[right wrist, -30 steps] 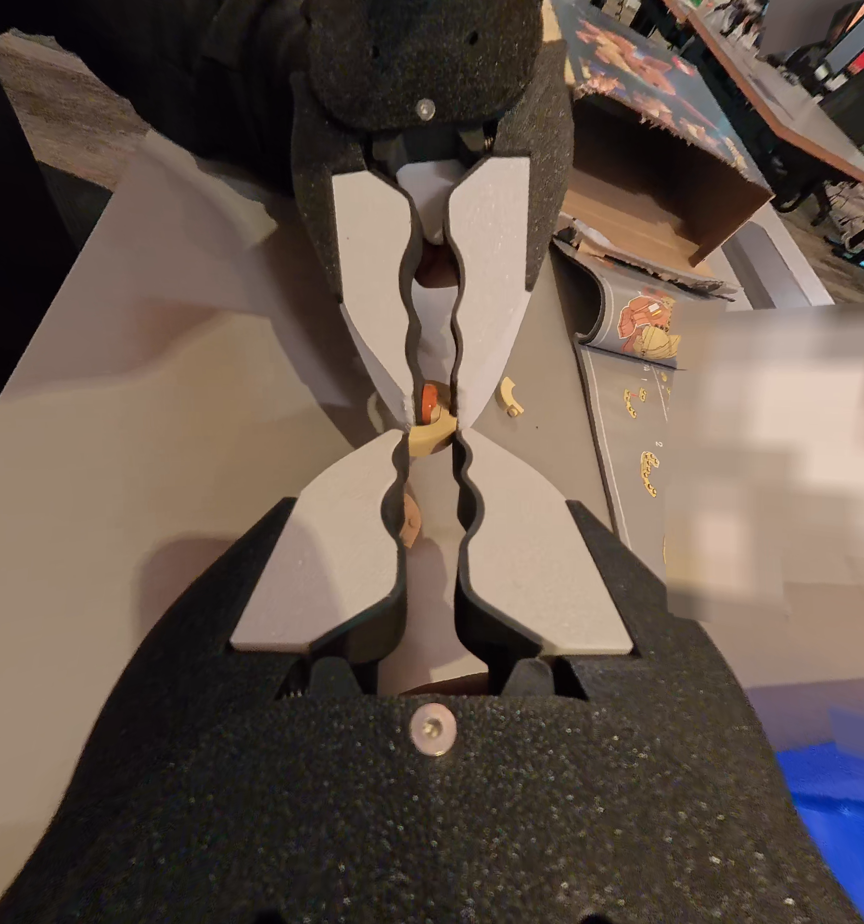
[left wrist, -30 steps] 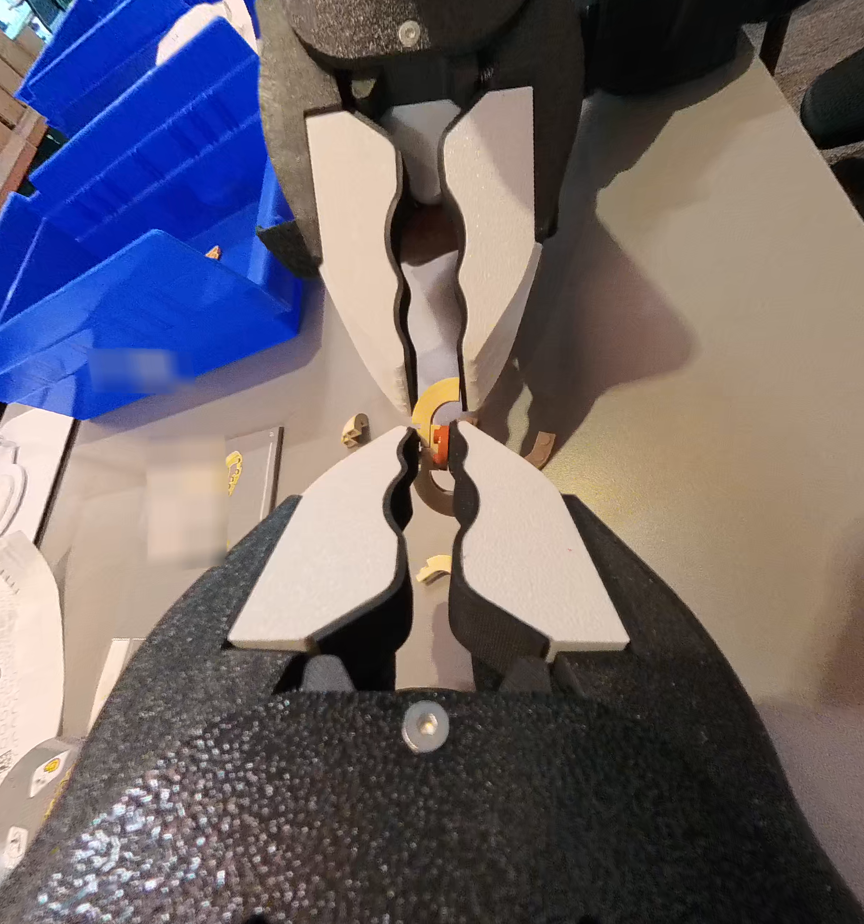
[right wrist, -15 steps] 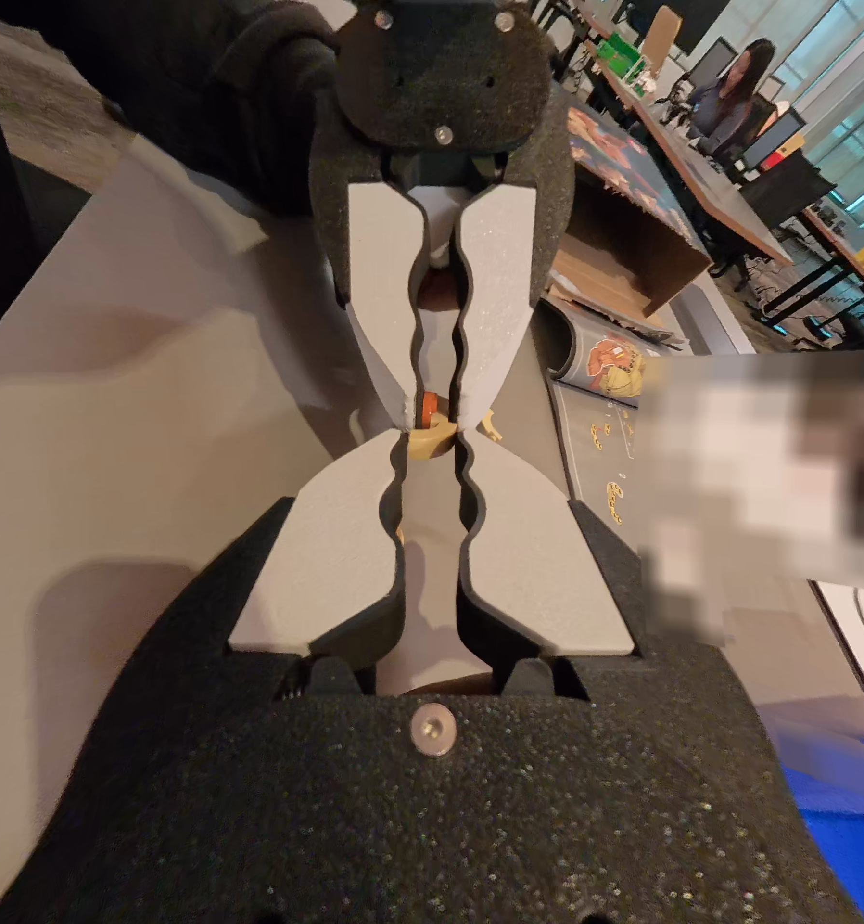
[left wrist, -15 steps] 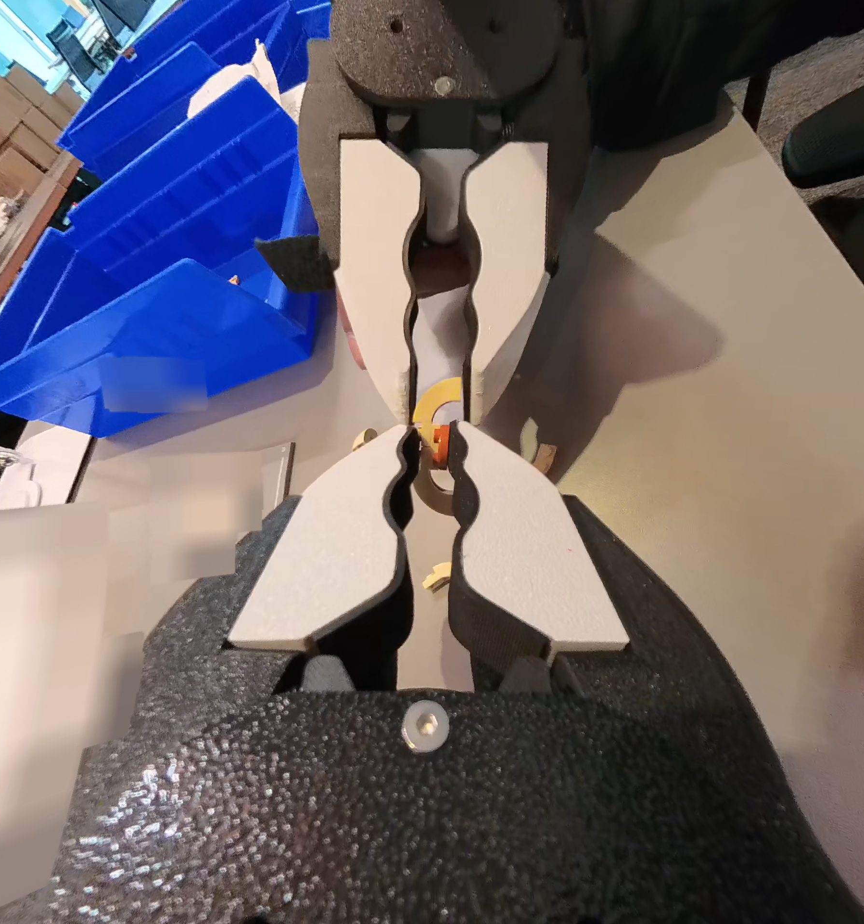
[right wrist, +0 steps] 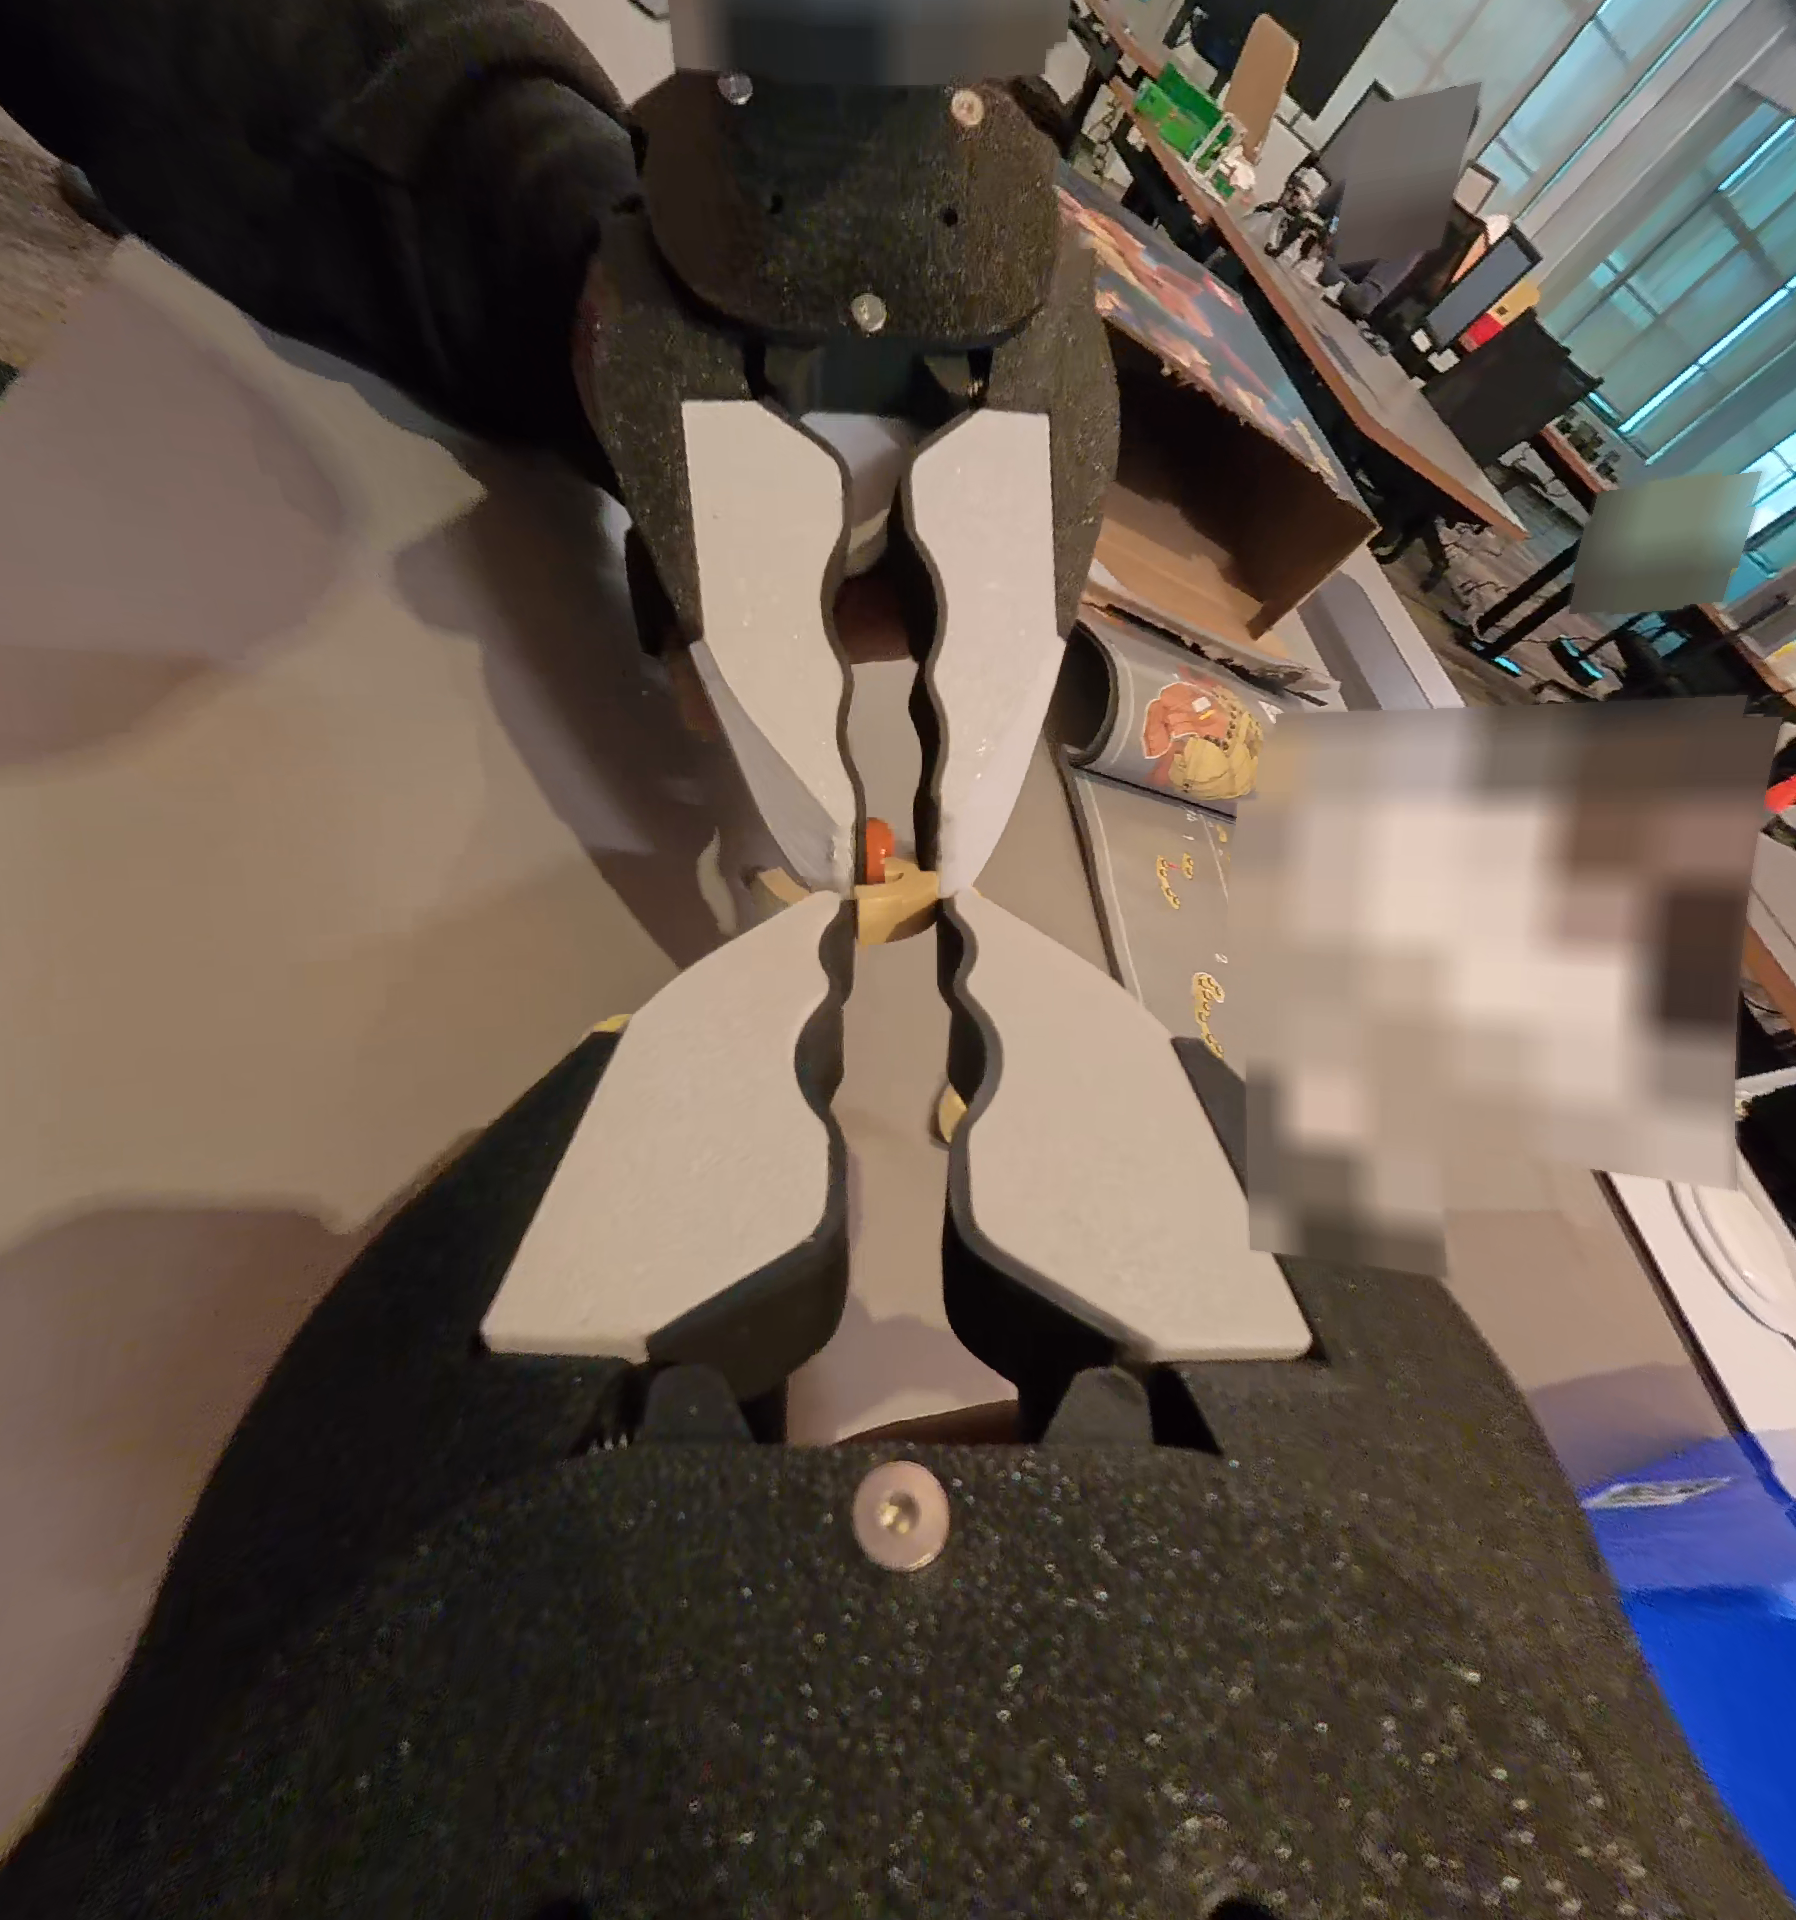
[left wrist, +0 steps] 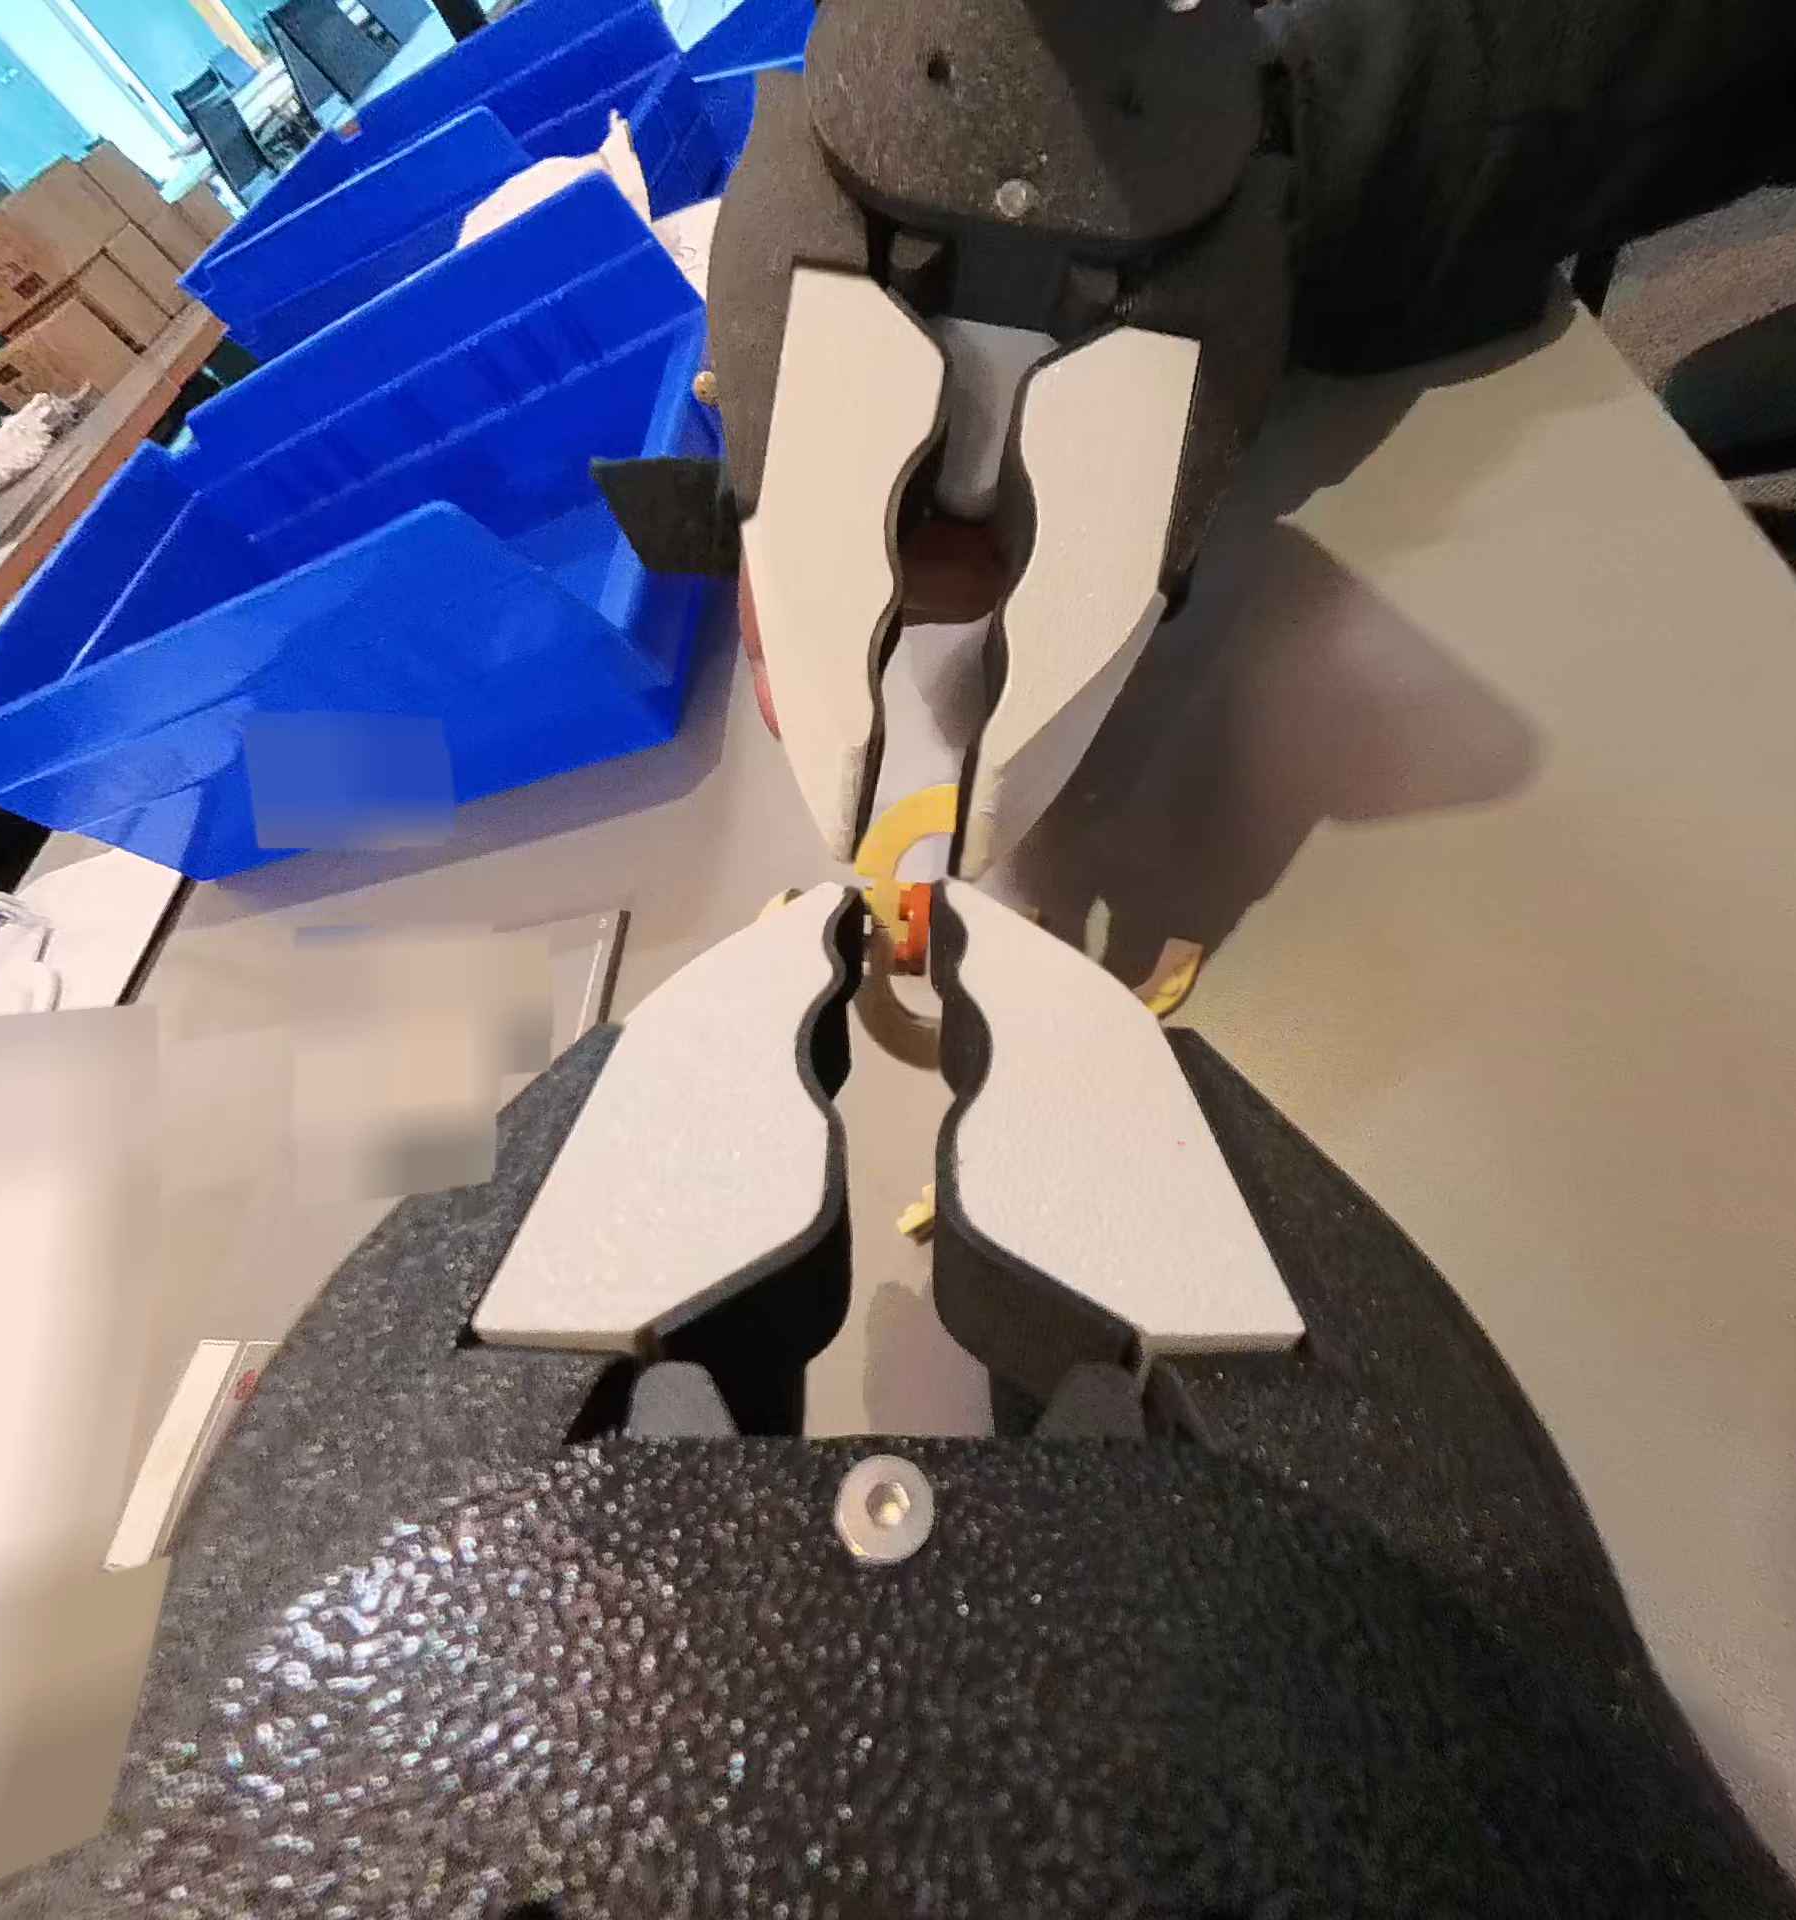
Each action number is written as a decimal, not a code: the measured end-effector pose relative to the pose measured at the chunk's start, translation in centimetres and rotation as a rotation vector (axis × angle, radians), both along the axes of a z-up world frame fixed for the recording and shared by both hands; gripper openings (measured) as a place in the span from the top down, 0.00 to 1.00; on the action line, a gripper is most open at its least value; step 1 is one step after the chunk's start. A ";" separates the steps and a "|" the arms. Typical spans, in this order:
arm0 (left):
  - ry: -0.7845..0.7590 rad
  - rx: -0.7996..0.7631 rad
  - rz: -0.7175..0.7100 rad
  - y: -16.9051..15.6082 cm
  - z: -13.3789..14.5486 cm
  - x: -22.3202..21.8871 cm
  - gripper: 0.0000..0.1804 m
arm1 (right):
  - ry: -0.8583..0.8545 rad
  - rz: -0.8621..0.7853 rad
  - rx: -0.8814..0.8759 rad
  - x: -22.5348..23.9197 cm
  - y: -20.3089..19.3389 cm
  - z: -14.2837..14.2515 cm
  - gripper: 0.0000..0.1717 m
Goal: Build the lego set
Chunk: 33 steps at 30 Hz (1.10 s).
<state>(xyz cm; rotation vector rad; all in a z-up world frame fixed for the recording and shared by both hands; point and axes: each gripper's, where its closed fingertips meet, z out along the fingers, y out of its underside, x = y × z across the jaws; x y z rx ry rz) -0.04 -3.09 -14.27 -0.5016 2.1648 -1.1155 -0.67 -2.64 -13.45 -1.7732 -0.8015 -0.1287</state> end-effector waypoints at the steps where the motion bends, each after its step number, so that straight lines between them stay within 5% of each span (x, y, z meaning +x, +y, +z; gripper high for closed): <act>1: -0.001 0.017 0.001 0.1 -0.4 0.1 0.93 | -0.005 -0.007 0.005 0.1 0.1 0.0 0.92; 6: -0.038 0.080 0.017 0.0 -1.1 0.4 0.86 | 0.004 -0.032 0.027 0.7 0.1 0.4 0.92; 14: -0.107 0.073 0.044 0.5 0.0 0.6 0.93 | 0.033 -0.027 0.061 0.6 0.1 1.2 0.92; 23: -0.161 0.181 0.055 0.5 -0.6 0.7 0.90 | 0.036 -0.020 0.055 0.1 0.3 0.8 0.93; 33: -0.123 0.064 0.025 0.4 0.4 0.1 0.94 | 0.035 0.000 0.102 -0.4 0.2 1.4 0.92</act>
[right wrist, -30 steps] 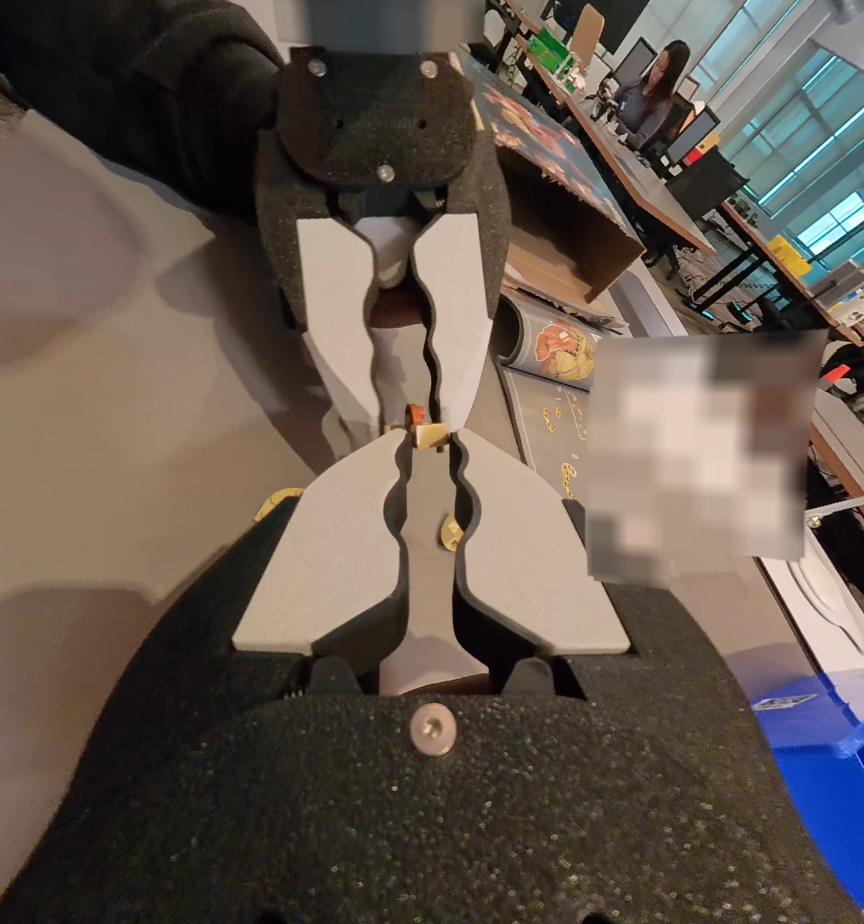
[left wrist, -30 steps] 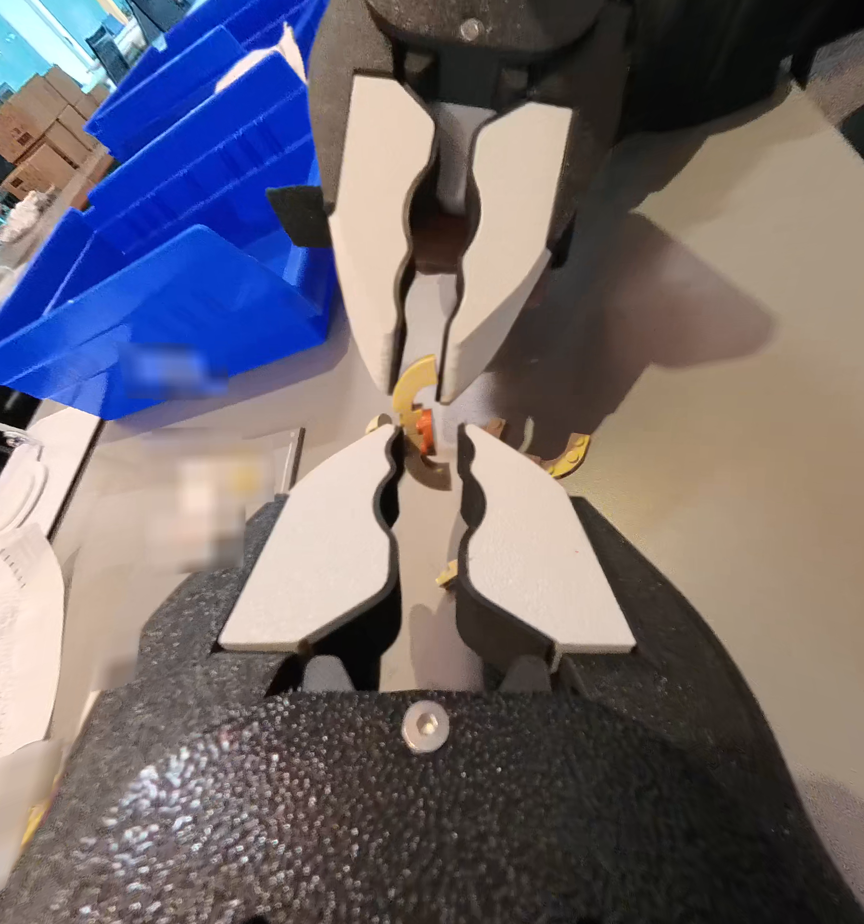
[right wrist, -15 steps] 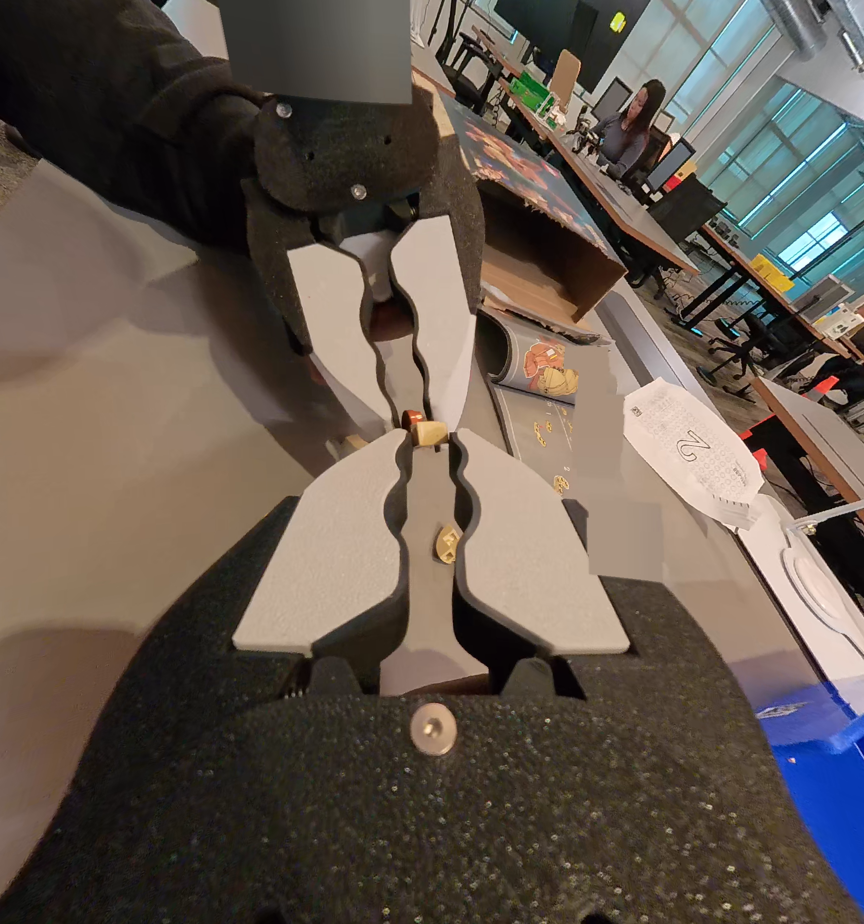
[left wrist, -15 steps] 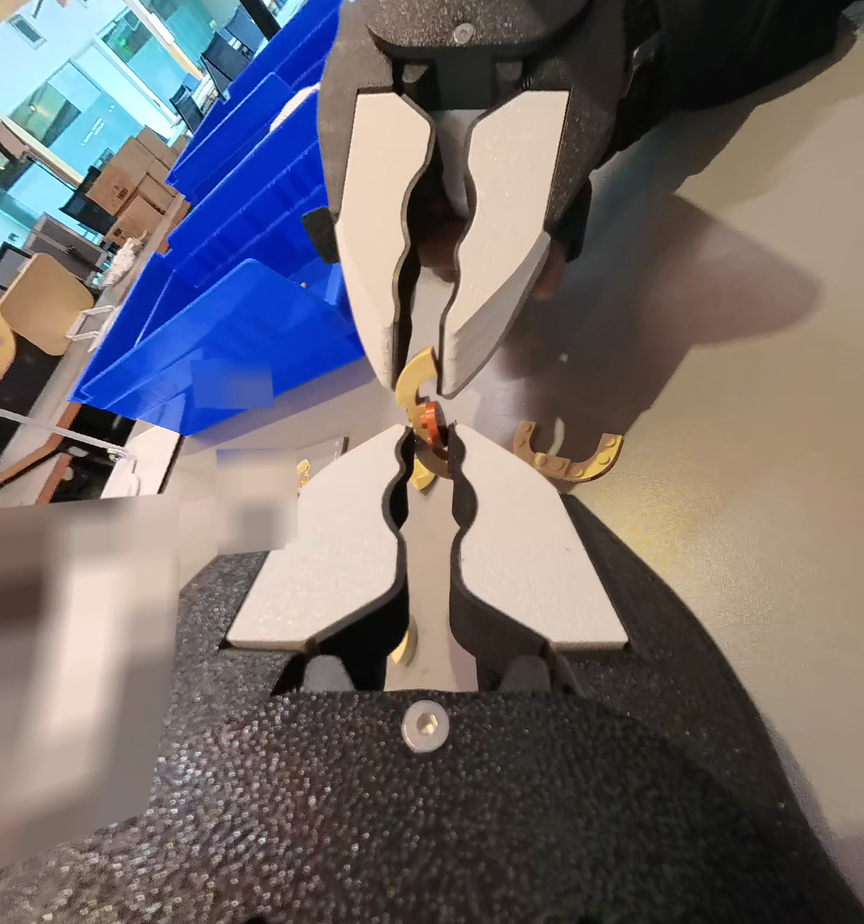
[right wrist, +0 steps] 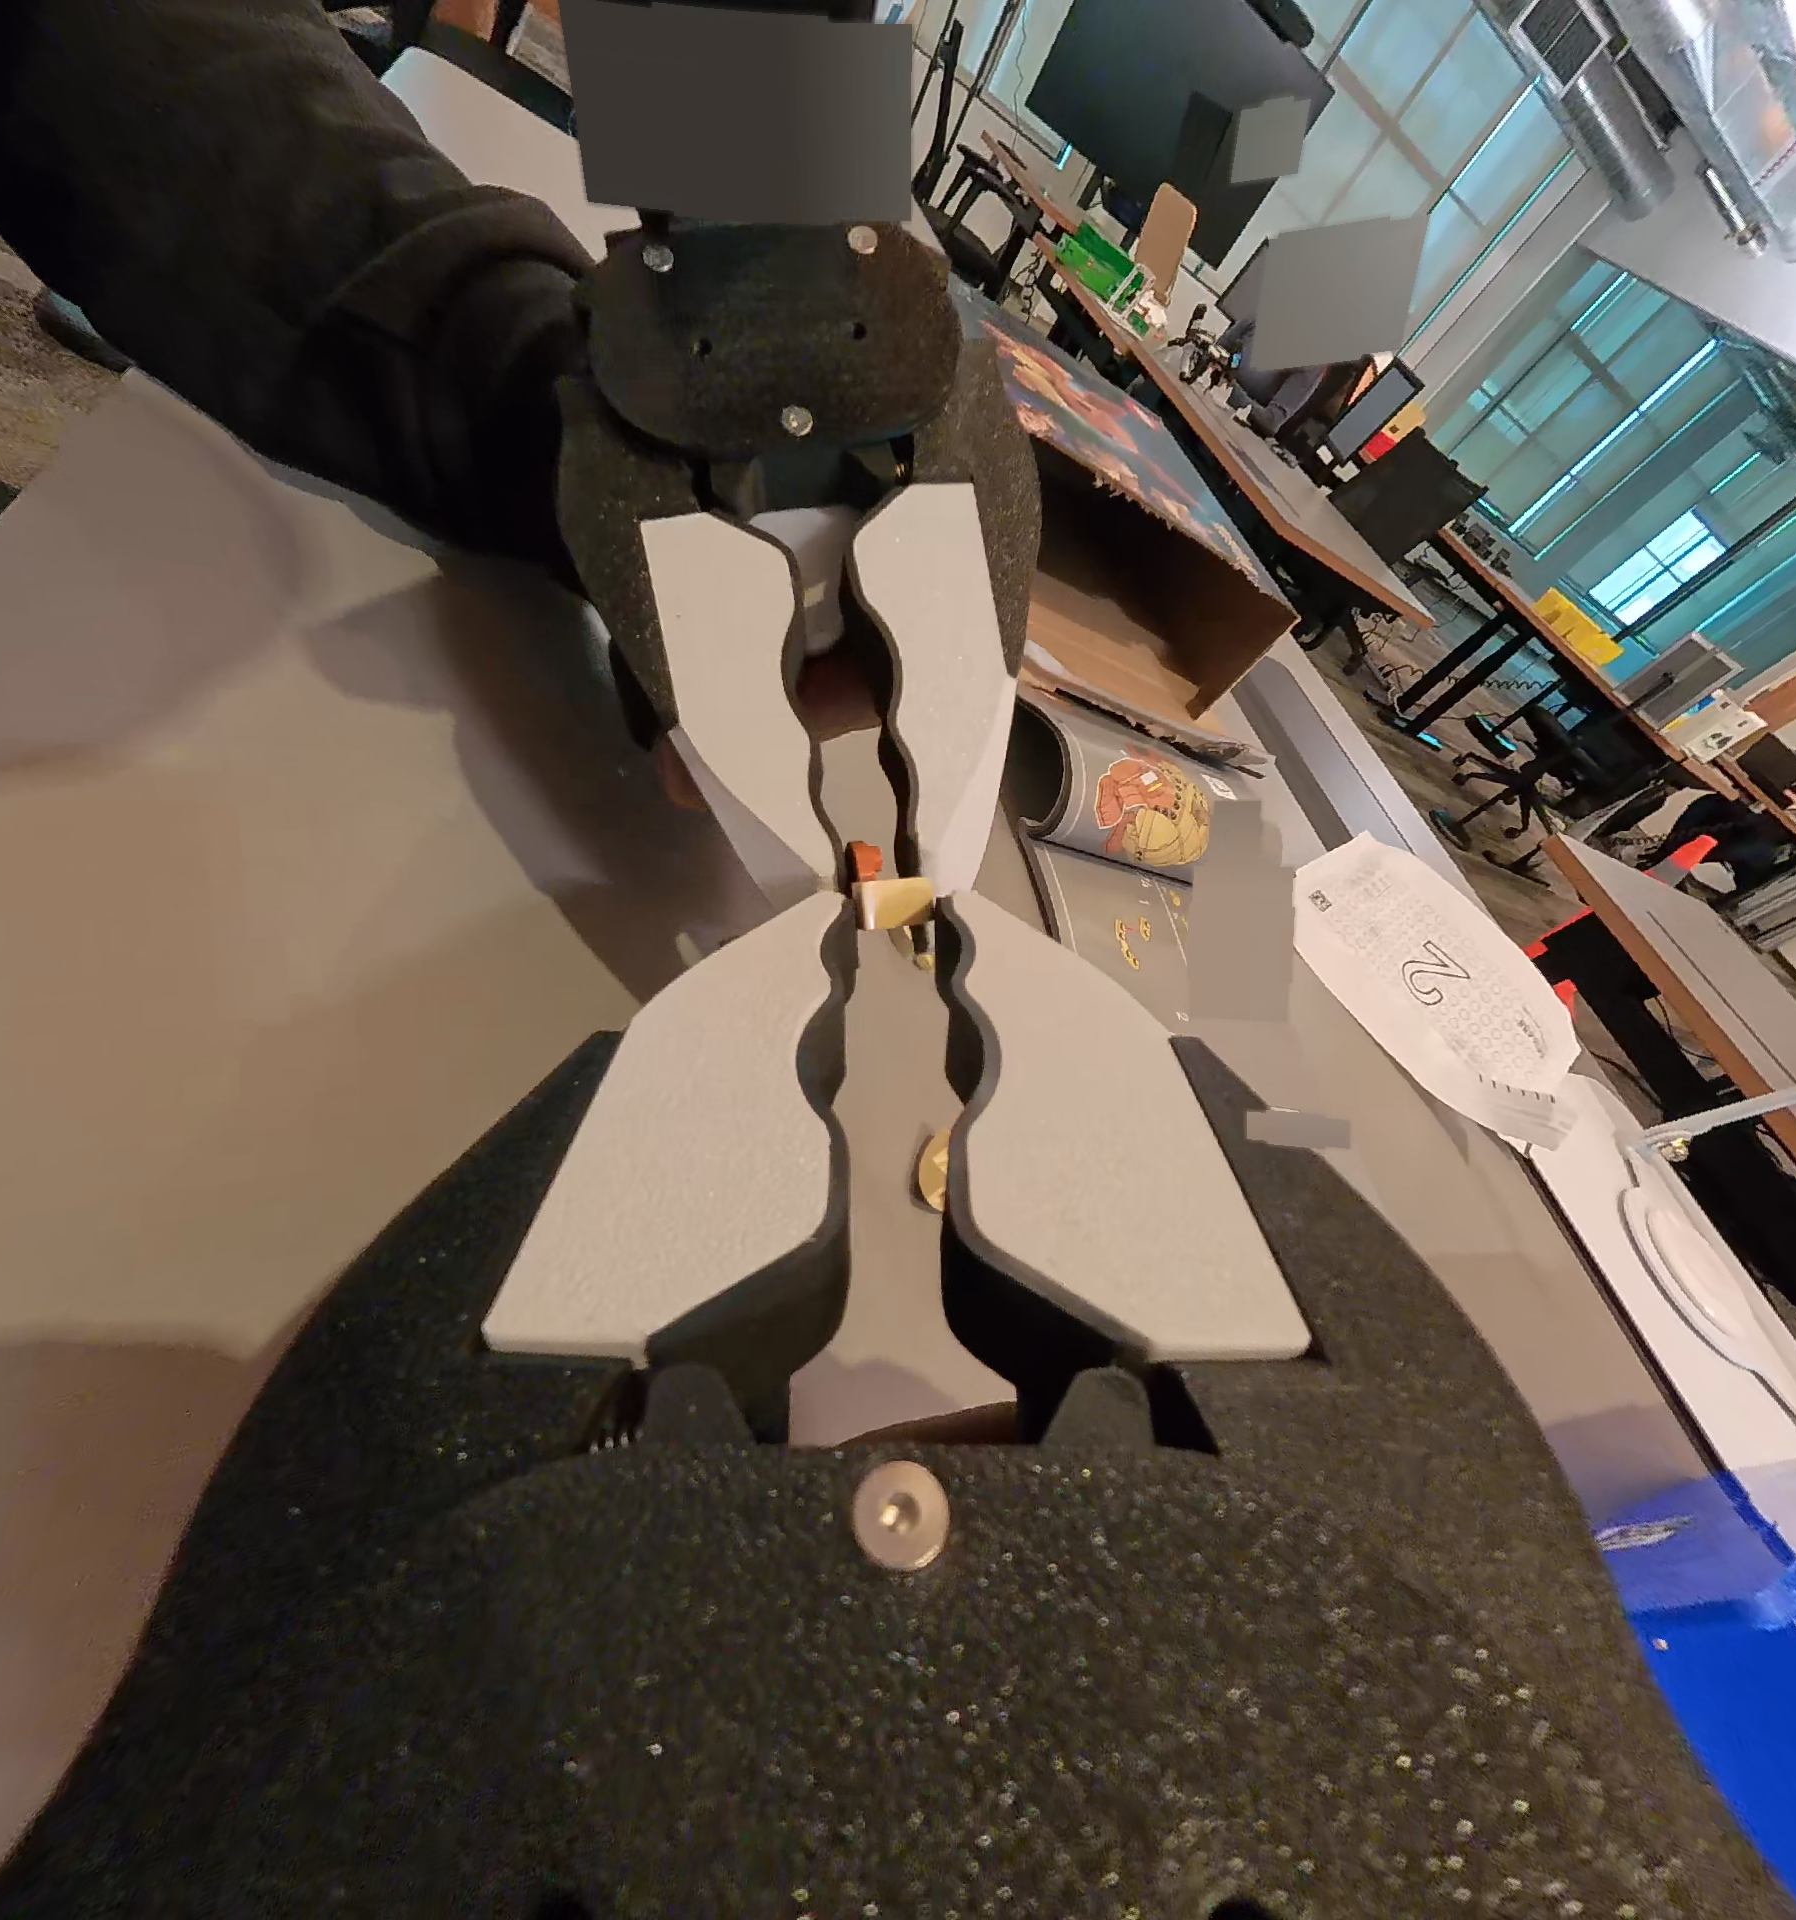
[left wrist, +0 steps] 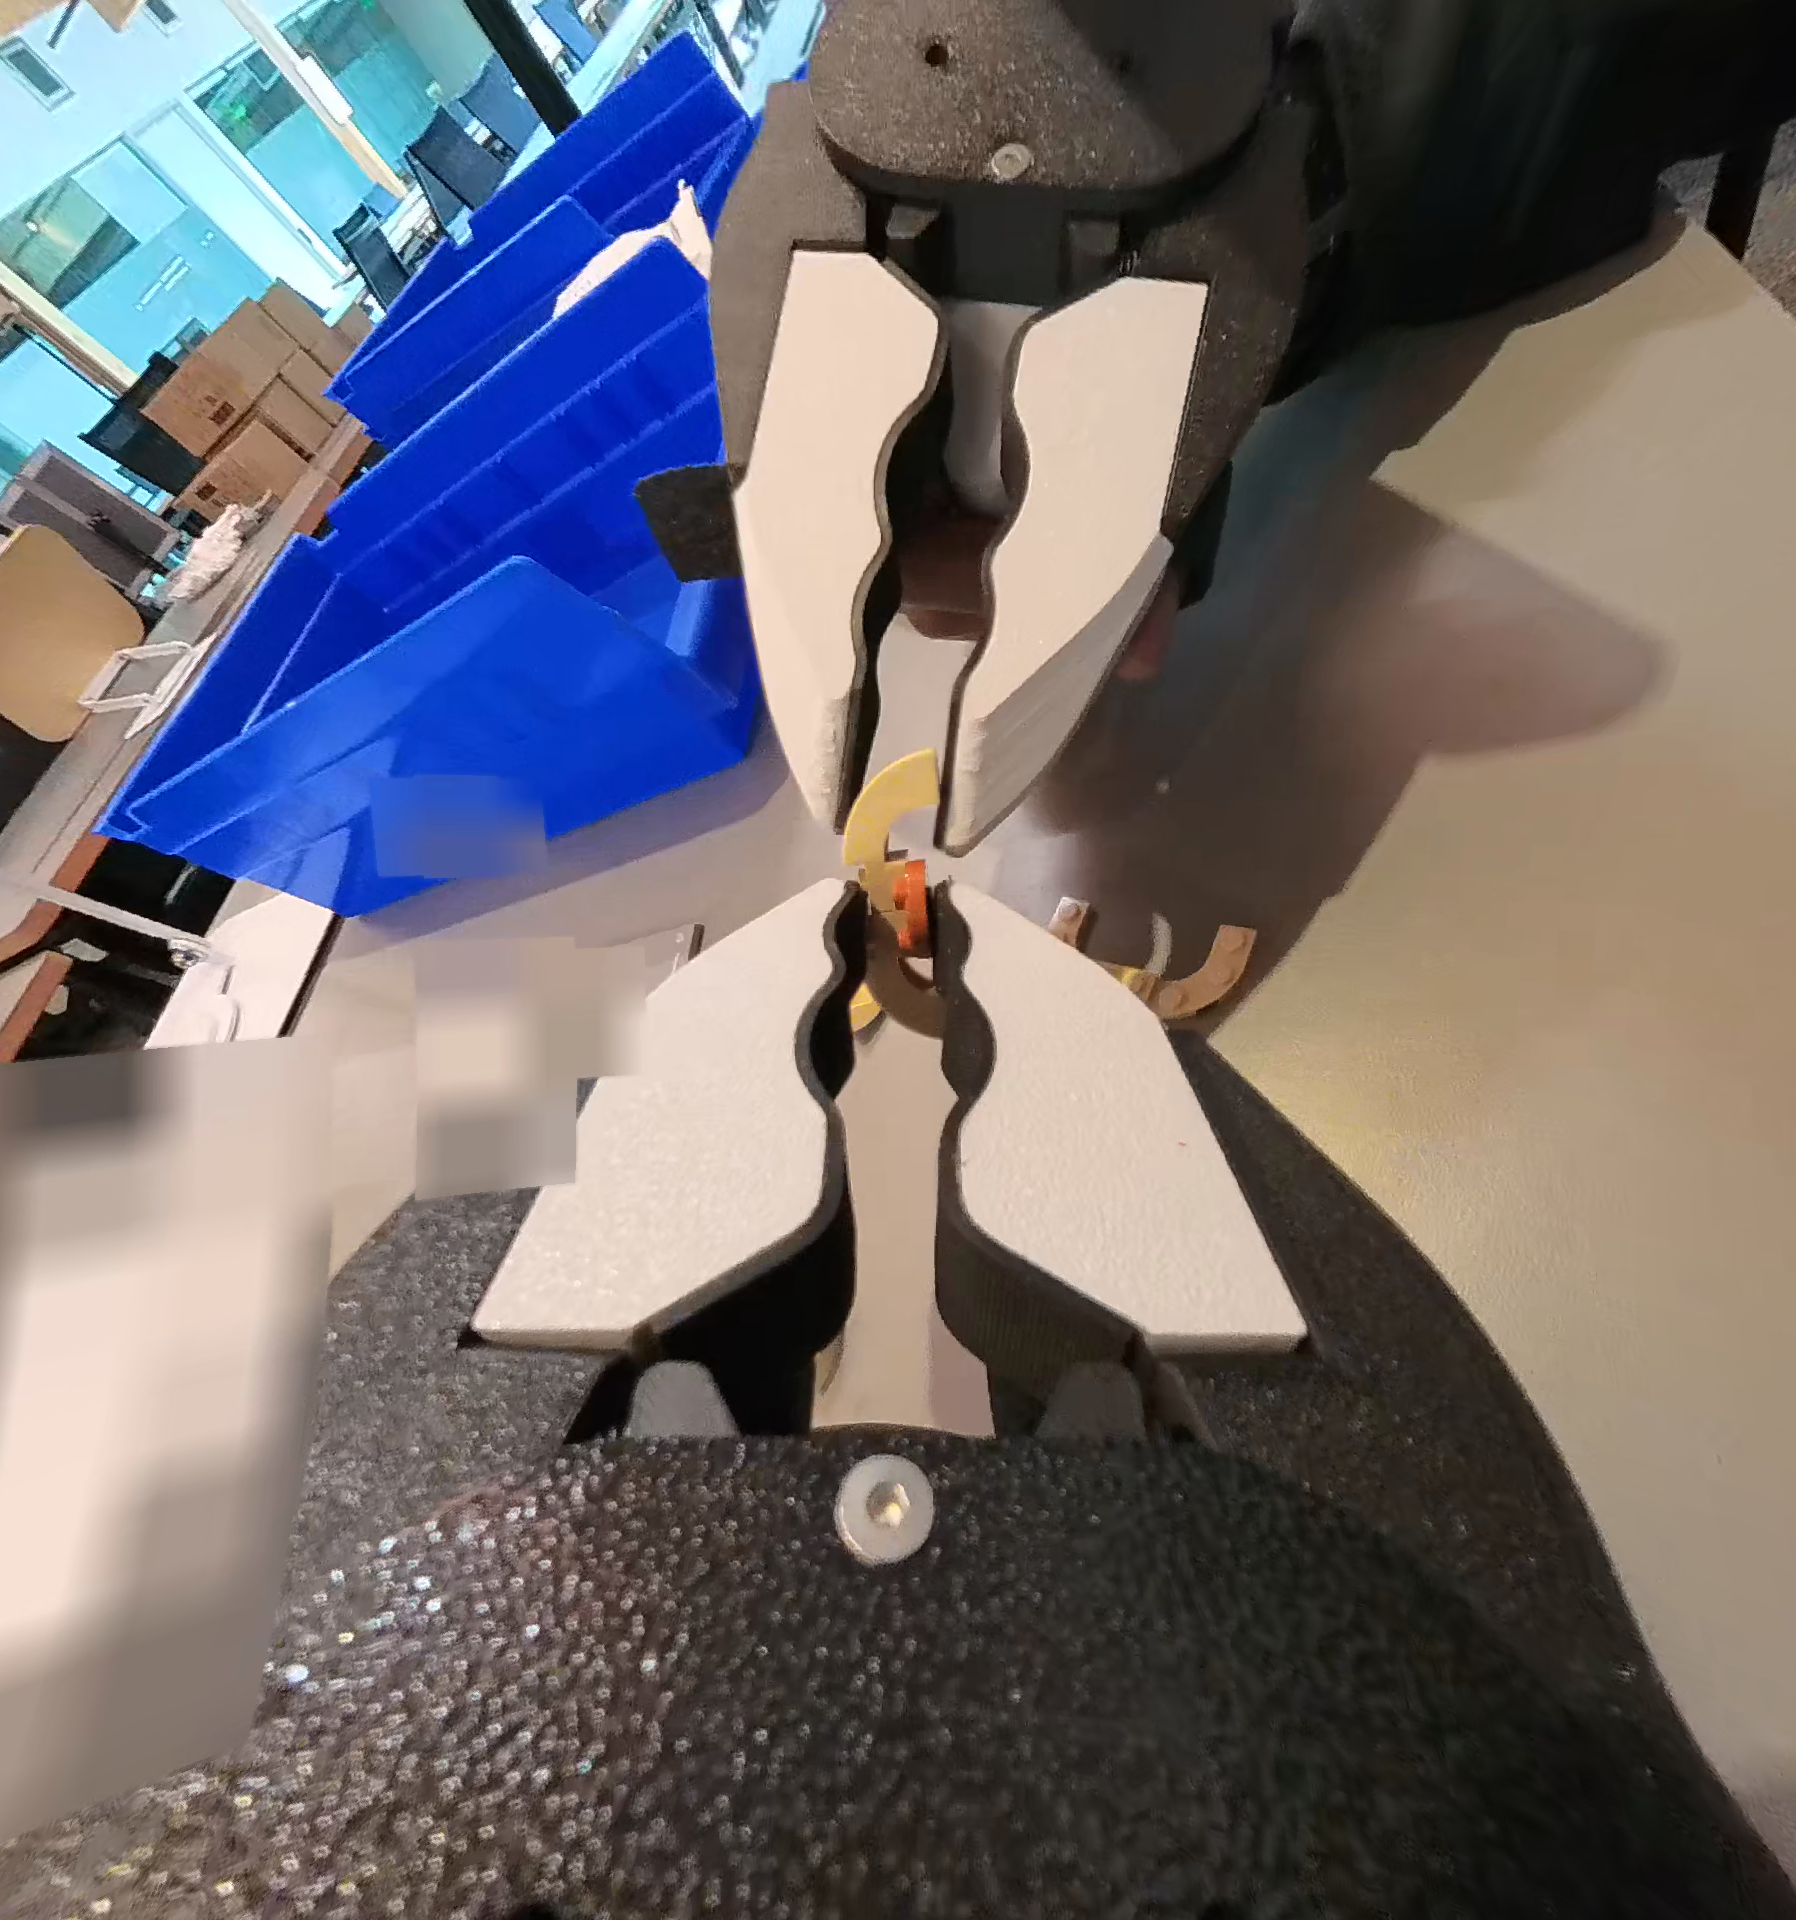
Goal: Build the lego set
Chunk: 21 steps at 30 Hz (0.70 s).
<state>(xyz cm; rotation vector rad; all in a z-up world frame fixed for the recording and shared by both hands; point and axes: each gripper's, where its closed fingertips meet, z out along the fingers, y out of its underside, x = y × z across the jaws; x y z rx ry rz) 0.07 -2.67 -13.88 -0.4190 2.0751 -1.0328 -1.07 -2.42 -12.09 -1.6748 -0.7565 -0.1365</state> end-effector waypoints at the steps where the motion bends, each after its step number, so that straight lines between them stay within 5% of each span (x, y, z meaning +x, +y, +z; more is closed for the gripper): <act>1: 0.001 0.010 0.002 0.1 0.0 0.0 0.94 | 0.003 0.001 0.001 0.0 0.0 0.0 0.92; 6: -0.046 0.106 0.011 0.3 -0.1 -0.2 0.94 | 0.015 0.020 0.003 -0.4 0.1 -0.2 0.92; 21: 0.001 -0.076 0.007 0.3 0.6 0.1 0.94 | 0.120 0.003 0.003 0.0 0.7 0.1 0.87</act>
